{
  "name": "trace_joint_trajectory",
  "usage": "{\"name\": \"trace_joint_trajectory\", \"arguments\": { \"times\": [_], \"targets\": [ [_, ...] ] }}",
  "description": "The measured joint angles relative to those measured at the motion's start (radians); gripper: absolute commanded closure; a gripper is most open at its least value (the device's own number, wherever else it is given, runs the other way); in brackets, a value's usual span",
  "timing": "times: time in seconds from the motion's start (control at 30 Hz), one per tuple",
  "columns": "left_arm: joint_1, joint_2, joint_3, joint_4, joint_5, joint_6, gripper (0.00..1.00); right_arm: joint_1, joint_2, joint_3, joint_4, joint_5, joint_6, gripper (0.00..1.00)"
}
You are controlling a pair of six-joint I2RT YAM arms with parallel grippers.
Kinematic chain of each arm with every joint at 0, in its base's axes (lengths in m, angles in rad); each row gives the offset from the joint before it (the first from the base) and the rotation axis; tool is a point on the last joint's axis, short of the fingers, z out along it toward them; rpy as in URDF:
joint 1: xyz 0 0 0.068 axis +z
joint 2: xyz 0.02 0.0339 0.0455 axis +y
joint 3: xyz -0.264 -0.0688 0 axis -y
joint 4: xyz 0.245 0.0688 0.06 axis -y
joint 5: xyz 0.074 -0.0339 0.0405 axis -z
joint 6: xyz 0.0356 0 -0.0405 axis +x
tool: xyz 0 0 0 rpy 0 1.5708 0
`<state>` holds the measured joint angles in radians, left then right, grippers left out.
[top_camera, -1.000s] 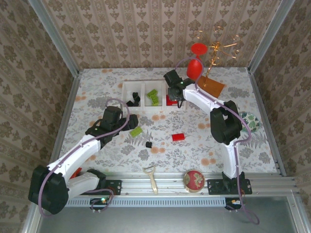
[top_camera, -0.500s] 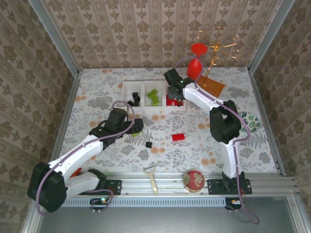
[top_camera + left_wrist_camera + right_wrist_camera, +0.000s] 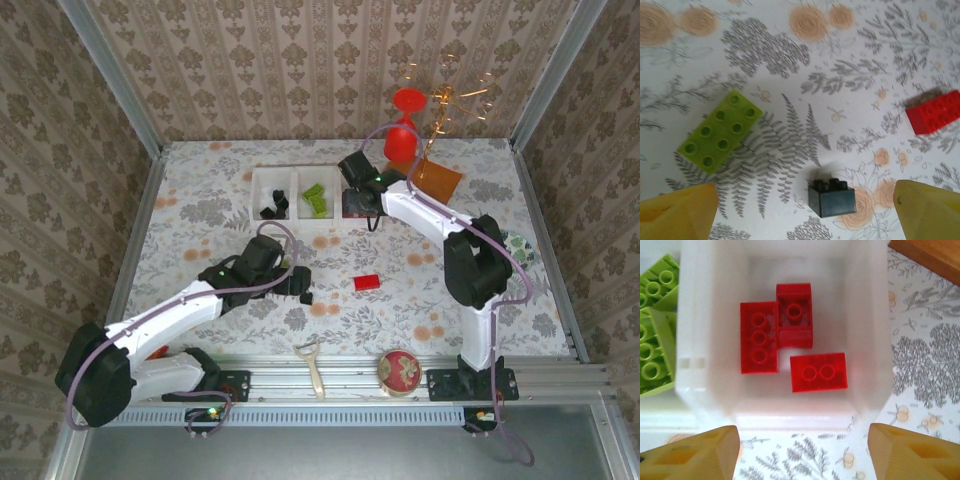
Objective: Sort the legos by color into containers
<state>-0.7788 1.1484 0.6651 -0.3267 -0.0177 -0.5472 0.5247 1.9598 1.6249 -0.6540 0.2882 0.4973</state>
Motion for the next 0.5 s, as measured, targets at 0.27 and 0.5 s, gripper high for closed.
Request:
{"name": "trace_joint_trajectory", "arguments": {
  "times": [0.27,0.5],
  "targets": [
    [-0.119,0.121,0.003,-0.01,-0.016,-0.023,0.11,0.035,-0.158,-0.186,0.016,-0.004,0.051,0.12],
    [-0.16,0.204,0.035,-0.018,-0.039,-0.064,0.12,0.039,-0.252,-0.33,0.026,-0.002,0.097,0.0]
  ]
}}
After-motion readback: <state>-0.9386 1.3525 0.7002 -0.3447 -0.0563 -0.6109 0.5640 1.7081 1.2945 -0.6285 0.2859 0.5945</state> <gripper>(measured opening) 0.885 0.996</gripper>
